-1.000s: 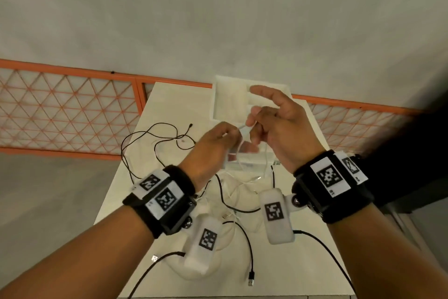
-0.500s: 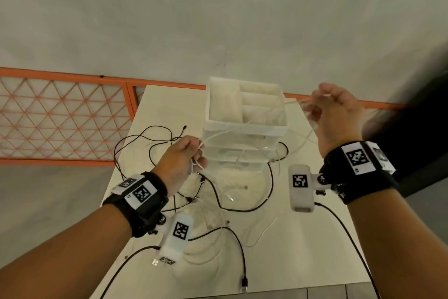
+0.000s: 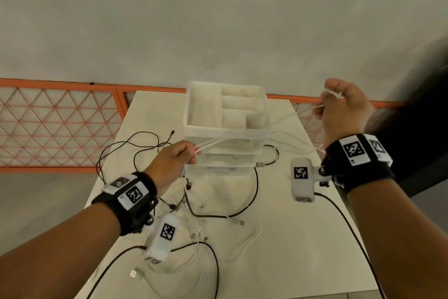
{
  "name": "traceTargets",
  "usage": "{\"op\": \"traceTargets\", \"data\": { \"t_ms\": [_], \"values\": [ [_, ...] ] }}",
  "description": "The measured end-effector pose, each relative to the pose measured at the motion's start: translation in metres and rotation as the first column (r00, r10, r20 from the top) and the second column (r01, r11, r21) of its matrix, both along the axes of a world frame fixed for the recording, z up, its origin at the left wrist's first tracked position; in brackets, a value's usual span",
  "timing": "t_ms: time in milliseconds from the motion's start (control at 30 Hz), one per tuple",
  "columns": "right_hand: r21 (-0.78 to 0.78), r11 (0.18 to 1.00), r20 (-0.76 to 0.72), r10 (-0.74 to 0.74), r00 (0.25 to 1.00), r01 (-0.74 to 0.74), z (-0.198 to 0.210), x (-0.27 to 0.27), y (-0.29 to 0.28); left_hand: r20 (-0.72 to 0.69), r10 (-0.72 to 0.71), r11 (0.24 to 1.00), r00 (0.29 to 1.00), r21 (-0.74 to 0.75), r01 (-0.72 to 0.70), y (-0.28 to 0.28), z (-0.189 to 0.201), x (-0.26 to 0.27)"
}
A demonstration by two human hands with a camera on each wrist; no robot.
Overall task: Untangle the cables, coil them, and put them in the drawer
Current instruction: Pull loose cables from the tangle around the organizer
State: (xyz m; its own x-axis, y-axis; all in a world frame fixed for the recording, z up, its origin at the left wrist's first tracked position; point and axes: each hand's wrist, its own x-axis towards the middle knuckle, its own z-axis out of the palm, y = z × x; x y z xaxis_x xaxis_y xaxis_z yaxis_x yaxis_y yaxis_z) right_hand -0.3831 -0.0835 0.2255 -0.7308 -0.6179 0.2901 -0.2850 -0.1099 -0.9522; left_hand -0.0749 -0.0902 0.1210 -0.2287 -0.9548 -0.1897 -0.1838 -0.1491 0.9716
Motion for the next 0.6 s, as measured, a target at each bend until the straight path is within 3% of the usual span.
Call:
{"op": "traceTargets", "data": {
  "t_ms": [133,333,400,500,533,600],
  "values": [
    [0.088,0.995,-0.091,0.062,0.994,-0.054,-0.019,-0.016,-0.007,-0.075,0.021,0.999,0.997,0.041,-0.018,0.0,0.009,-0.013],
    [0.185,0.976,-0.117,0.14,0.983,-0.116,-0.059,-0.039,-0.012,-0.19,0.06,0.993,0.98,-0.09,-0.078,-0.01,0.055,-0.025],
    [0.293,0.947,-0.036,0.152,0.988,-0.135,-0.079,-0.05,-0.019,-0.292,0.11,0.988,0.95,-0.076,-0.137,-0.015,0.066,-0.025],
    [0.404,0.895,0.329,0.051,0.943,-0.19,-0.104,-0.063,-0.029,-0.391,0.156,0.984,0.907,-0.016,-0.176,-0.019,0.076,-0.024],
    [0.385,0.898,0.416,0.037,0.909,-0.213,-0.108,-0.066,-0.032,-0.38,0.152,0.986,0.912,0.0,-0.165,-0.019,0.076,-0.026],
    [0.327,0.914,0.436,0.079,0.897,-0.239,-0.108,-0.068,-0.041,-0.271,0.132,0.991,0.953,0.05,-0.124,-0.016,0.069,-0.028]
  ]
}}
